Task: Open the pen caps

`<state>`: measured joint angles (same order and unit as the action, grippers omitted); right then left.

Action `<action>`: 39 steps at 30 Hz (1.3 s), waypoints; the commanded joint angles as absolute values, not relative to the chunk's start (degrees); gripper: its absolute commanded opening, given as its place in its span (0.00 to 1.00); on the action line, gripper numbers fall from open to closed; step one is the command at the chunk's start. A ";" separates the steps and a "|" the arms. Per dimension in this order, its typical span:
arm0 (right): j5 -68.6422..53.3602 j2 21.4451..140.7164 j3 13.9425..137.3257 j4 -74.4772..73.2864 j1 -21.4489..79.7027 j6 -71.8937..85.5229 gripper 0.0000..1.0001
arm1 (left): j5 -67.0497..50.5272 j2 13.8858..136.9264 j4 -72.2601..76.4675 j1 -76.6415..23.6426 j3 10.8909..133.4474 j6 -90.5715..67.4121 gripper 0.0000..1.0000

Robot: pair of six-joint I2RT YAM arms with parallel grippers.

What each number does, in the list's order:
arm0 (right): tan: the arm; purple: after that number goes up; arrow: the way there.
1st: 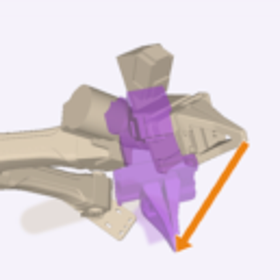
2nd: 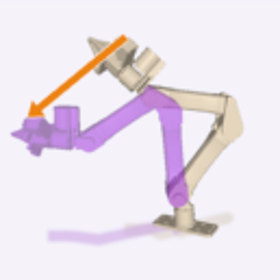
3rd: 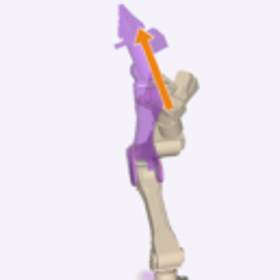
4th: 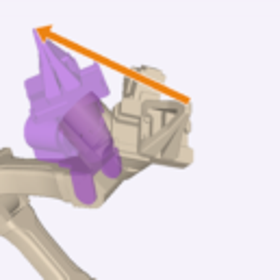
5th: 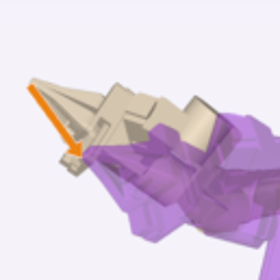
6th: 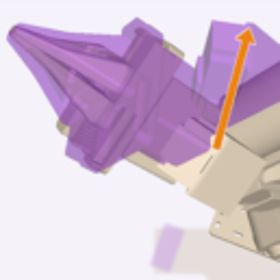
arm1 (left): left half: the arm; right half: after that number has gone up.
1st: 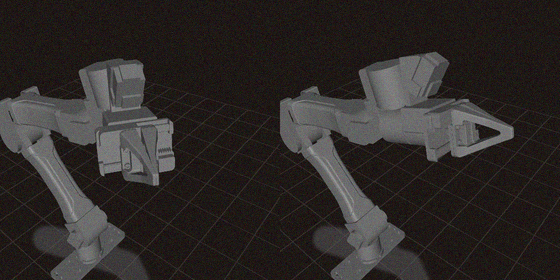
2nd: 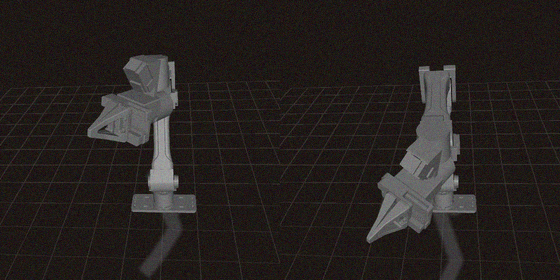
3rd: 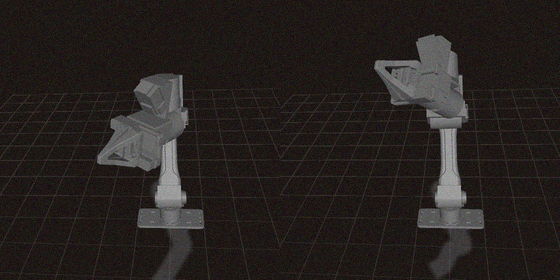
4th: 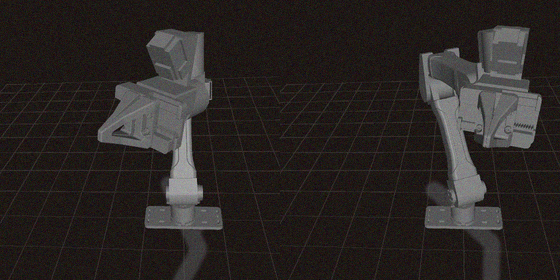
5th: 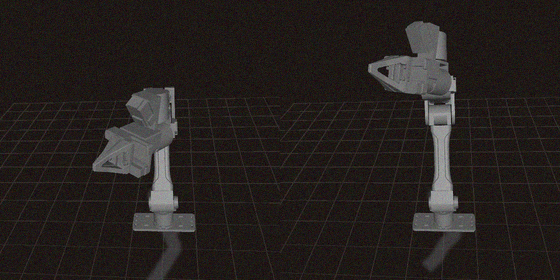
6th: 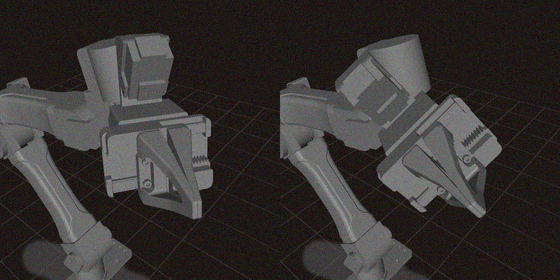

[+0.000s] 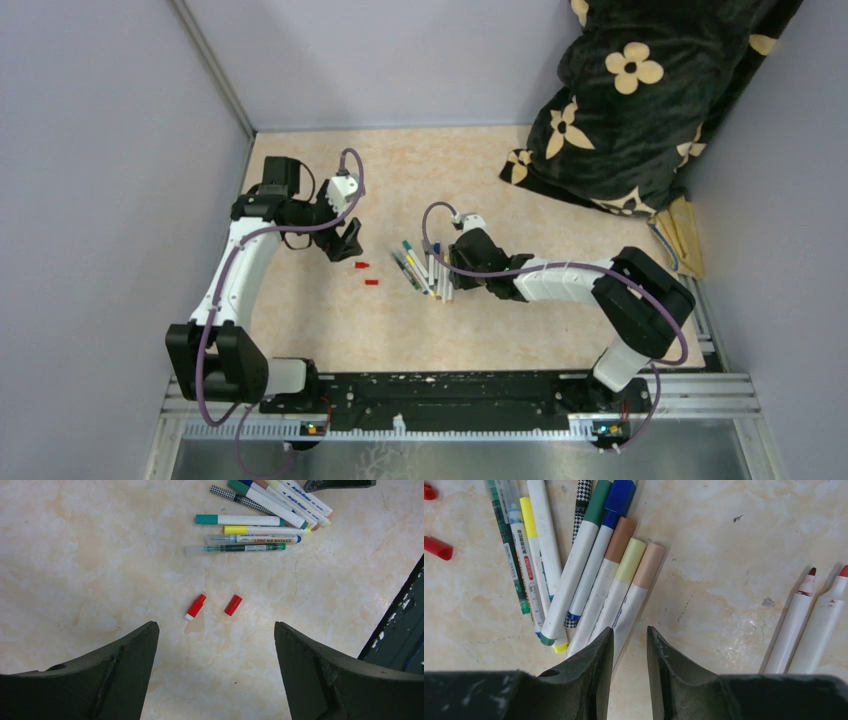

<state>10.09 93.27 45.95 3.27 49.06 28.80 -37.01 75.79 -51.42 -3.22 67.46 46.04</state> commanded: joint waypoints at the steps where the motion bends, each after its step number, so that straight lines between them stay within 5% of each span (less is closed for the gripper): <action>1: 11.70 95.59 49.59 2.99 50.43 29.14 0.30 | -37.17 74.54 -51.59 -2.99 66.85 46.86 0.91; 18: 19.73 95.18 45.32 0.09 52.95 24.93 0.18 | -38.39 74.58 -52.24 -2.99 65.92 48.45 0.92; 24: 18.37 91.82 42.32 1.27 52.72 23.53 0.00 | -40.50 74.95 -53.21 -2.99 66.00 50.06 0.92; 32: -11.12 81.84 44.59 1.57 42.89 21.88 0.00 | -48.38 74.23 -57.73 -3.14 64.40 63.15 0.91; 39: -35.71 84.89 55.60 -7.88 40.84 19.97 0.00 | -51.00 70.85 -57.46 -8.92 62.14 72.59 0.90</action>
